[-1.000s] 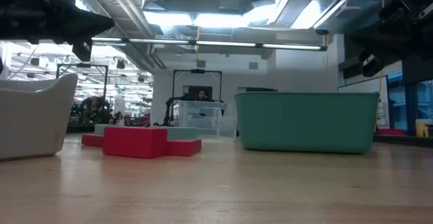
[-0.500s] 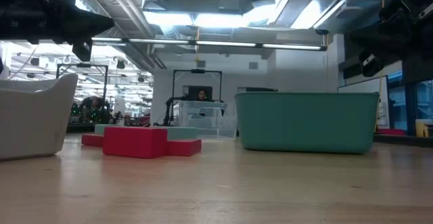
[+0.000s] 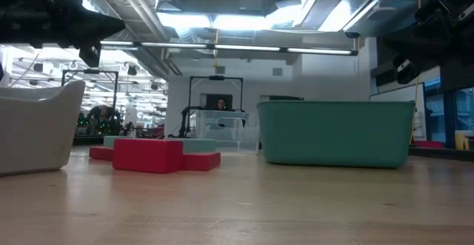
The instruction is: Sort & place blocks by color
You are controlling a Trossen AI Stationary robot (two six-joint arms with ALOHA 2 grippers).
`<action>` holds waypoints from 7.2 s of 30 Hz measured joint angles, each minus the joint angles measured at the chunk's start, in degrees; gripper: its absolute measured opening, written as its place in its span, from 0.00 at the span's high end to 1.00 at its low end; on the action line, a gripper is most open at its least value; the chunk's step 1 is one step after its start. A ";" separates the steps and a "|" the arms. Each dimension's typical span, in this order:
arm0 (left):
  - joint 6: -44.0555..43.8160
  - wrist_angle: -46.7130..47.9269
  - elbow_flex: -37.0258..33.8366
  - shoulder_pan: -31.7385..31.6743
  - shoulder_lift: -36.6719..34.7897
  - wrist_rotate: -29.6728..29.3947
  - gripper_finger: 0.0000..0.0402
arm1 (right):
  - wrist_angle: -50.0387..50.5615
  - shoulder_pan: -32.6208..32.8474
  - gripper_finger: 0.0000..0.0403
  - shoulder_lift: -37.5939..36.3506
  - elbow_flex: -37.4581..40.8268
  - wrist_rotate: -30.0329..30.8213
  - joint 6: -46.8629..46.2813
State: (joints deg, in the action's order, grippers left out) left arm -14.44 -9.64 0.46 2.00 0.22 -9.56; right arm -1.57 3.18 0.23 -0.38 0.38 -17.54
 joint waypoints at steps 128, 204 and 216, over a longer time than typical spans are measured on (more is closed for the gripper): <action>44.61 54.03 49.87 -3.91 92.51 7.28 0.31 | 0.00 0.00 0.96 0.00 -0.02 0.00 0.02; 46.13 57.79 51.43 -7.42 87.67 7.36 0.69 | 0.00 0.00 0.96 0.02 -0.01 0.00 0.02; 32.73 47.77 55.00 -16.91 58.53 7.48 0.69 | -0.07 0.01 0.96 0.03 -0.02 0.00 0.02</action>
State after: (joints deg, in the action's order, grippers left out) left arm 18.29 38.14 55.46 -14.91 58.75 -2.07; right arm -1.64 3.19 0.26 -0.40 0.38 -17.52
